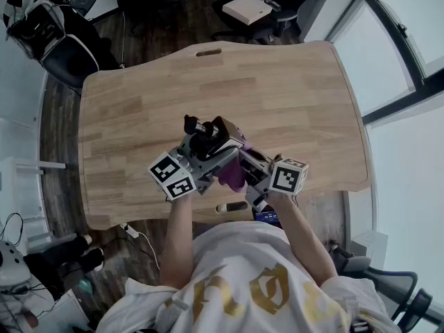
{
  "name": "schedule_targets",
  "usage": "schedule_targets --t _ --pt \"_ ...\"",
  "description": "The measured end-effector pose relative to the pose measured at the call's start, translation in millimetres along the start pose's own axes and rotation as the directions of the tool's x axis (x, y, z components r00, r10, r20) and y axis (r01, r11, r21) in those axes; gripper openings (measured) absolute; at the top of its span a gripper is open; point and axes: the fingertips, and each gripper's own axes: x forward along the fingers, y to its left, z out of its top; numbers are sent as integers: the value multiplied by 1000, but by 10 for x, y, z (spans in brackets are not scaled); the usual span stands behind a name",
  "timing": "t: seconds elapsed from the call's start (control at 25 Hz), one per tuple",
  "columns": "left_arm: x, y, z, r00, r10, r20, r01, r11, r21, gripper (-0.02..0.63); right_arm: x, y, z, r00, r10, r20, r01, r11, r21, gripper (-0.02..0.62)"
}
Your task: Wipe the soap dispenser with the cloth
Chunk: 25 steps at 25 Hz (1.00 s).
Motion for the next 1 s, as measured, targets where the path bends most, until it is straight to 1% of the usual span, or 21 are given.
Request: schedule_targets --t 0.24,0.36,0.48,0.56,0.68,0.84,0.92,1.0 --pt "-7 20 -26 1000 27 -2 -27 1000 1 356 5 19 -163 998 2 -56 -2 1000 -2 43" --pt "-26 29 -24 1000 30 -3 -30 1000 -6 356 -37 79 -174 998 32 -53 -33 999 -5 43" --pt "-64 79 -6 999 42 17 -41 999 -35 356 -94 156 -137 996 91 -17 -90 996 22 44" --pt "-71 92 -10 999 39 12 -38 998 -50 356 -127 172 -77 994 108 5 -108 994 21 44" --pt "-53 59 -31 1000 18 -3 -19 998 -54 356 -155 120 56 994 101 28 -102 995 10 44" --pt "-37 7 -31 1000 -6 6 6 998 -62 356 -152 63 212 994 88 69 -89 996 13 44" --pt "-61 -5 -30 1000 -13 9 13 998 -65 356 -159 64 274 991 88 104 -91 995 26 44" --pt "-86 -7 -46 1000 -15 8 16 997 -72 356 -190 59 348 982 100 161 -112 992 64 44"
